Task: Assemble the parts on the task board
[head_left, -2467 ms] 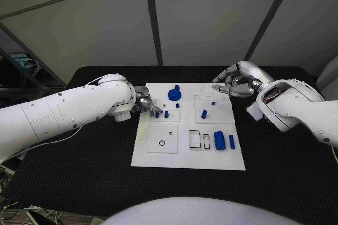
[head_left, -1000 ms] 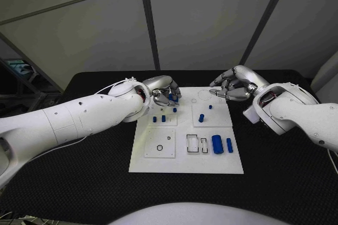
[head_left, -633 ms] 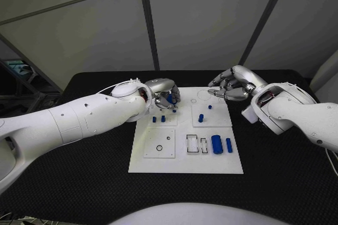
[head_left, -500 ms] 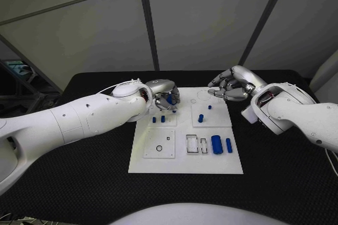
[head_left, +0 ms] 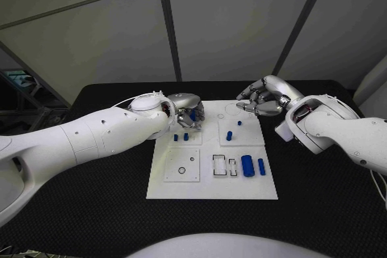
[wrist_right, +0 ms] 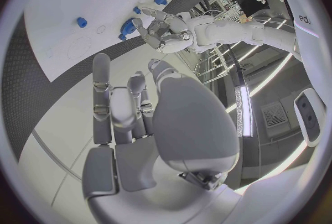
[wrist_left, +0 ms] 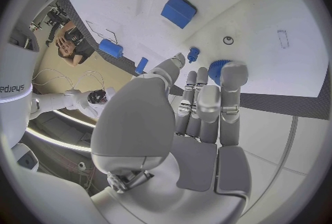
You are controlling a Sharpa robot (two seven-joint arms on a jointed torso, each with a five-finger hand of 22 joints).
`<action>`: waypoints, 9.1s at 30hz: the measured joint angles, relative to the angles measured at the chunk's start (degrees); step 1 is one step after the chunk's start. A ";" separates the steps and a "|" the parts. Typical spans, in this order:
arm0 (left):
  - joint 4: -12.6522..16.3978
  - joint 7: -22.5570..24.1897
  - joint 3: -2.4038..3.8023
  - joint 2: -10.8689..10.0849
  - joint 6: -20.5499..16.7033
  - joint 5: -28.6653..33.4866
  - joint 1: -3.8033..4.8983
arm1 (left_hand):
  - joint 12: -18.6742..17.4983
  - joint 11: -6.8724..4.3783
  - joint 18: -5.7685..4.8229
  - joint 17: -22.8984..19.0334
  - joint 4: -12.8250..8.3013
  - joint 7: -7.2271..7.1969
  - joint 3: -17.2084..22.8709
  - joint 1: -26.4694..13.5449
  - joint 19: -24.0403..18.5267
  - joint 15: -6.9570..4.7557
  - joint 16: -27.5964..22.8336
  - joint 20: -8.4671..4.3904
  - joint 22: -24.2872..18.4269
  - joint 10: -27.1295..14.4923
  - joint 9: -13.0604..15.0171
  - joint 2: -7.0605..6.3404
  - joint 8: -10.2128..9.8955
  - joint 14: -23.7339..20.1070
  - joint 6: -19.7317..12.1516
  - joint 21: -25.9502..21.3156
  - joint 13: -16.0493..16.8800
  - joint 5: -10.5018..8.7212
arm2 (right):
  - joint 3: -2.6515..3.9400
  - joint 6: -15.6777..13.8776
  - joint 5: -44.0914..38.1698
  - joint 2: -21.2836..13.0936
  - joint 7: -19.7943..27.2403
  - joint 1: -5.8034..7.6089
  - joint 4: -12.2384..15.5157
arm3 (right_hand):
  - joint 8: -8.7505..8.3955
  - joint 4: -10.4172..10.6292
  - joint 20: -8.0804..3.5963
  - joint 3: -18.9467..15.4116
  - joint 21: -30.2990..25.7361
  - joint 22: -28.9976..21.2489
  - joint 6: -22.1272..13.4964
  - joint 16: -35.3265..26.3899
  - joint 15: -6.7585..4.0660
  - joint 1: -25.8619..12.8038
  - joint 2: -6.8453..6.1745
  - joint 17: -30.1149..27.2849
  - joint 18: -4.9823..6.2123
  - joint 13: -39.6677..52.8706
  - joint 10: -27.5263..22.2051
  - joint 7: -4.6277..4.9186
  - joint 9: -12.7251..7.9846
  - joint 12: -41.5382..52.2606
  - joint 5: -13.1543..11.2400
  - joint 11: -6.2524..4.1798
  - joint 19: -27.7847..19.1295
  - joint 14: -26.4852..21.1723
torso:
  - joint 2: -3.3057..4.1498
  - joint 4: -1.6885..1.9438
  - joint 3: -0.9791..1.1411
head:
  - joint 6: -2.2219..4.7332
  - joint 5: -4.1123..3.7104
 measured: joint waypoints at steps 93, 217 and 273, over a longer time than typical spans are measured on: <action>6.43 -3.08 3.73 -9.05 4.38 1.73 -1.27 | -8.48 -0.11 -0.01 2.58 -3.86 0.61 10.65 -0.65 3.46 -0.43 3.31 -0.22 11.93 8.09 -2.79 0.96 -3.34 3.70 4.91 12.27 -2.85 -0.73 | 0.00 0.00 -0.01 0.24 0.23 -0.01 -0.26 | 0.33 -0.01 0.00 -0.01 0.00 0.01 0.00 0.00 0.00 0.00 0.00 0.01 0.00 0.03 0.00 0.00 0.02 0.01 0.00 0.00 0.00 0.00 | -0.01 0.01 0.01 | 0.21 0.78; 18.56 14.21 4.97 -22.84 -6.64 64.71 -2.66 | -12.39 1.85 -0.02 -31.22 -6.31 2.66 9.48 -1.49 -10.29 1.42 -16.98 1.00 -6.13 5.11 -3.56 1.21 -8.61 -11.88 2.25 -15.91 -2.69 -1.18 | -0.08 13.38 -37.76 7.02 -9.41 -2.32 -8.66 | -5.39 -5.41 0.62 8.37 10.38 14.87 0.42 5.98 1.13 3.93 -1.66 8.05 -0.91 -41.57 -1.43 0.60 -1.29 -43.99 -7.81 2.06 7.41 -0.31 | -0.01 0.11 -0.11 | 1.76 -4.38; 18.81 17.81 4.95 -22.88 -6.21 74.28 -2.79 | -12.14 2.06 -2.97 -31.75 -6.46 2.87 9.62 -1.47 -10.69 1.24 -17.55 1.00 -6.20 4.89 -3.55 1.65 -8.61 -12.08 2.45 -16.13 -2.71 -1.18 | -0.12 13.54 -41.80 9.45 -10.35 -4.12 -10.62 | -4.99 -12.39 -0.10 15.83 15.75 21.67 8.82 7.90 0.29 4.99 2.62 9.01 -1.81 -44.08 6.43 -0.63 0.05 -46.18 -12.05 1.38 8.54 0.10 | -0.01 0.02 -0.04 | 0.82 -4.45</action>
